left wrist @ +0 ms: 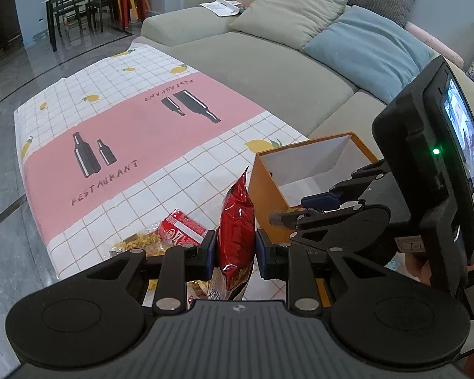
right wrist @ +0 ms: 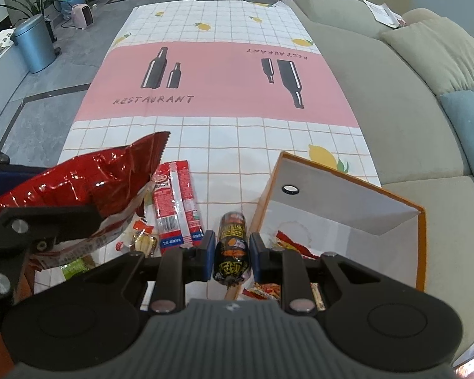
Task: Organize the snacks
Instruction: 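Lift the dark sausage over the orange box with the right gripper while the left gripper holds the chip bag, then open the right gripper to drop the dark sausage into the box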
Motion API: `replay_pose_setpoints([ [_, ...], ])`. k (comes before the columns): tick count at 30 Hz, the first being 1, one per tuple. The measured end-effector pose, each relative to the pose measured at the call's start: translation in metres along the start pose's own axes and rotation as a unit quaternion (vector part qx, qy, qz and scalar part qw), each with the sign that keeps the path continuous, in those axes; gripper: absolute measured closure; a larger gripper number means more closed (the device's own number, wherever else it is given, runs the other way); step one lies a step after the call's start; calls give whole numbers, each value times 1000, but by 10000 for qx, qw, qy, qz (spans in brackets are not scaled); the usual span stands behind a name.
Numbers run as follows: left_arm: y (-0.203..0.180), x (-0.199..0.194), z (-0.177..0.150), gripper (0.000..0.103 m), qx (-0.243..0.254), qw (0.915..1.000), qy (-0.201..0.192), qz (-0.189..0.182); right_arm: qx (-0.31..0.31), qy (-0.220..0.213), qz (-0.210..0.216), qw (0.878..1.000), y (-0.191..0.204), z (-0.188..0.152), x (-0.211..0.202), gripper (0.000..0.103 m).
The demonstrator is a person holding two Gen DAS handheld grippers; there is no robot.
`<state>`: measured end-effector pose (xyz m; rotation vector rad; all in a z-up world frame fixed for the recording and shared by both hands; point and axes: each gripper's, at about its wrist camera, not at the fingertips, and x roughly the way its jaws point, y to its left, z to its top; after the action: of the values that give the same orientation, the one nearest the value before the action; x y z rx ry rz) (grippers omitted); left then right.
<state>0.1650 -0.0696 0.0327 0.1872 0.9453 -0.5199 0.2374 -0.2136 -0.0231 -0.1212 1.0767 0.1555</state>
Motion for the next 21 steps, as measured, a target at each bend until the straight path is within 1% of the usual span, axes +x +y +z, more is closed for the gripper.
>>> replay_pose_setpoints([
  [5, -4, 1, 0, 75, -7, 10000, 1, -51, 169, 15, 82, 9998, -7, -3, 0, 82],
  [14, -6, -1, -1, 75, -18, 10000, -9, -30, 251, -78, 108, 9996, -7, -8, -6, 82],
  [21, -3, -5, 3, 75, -127, 9997, 37, -219, 304, -83, 125, 9994, -9, -9, -13, 82],
])
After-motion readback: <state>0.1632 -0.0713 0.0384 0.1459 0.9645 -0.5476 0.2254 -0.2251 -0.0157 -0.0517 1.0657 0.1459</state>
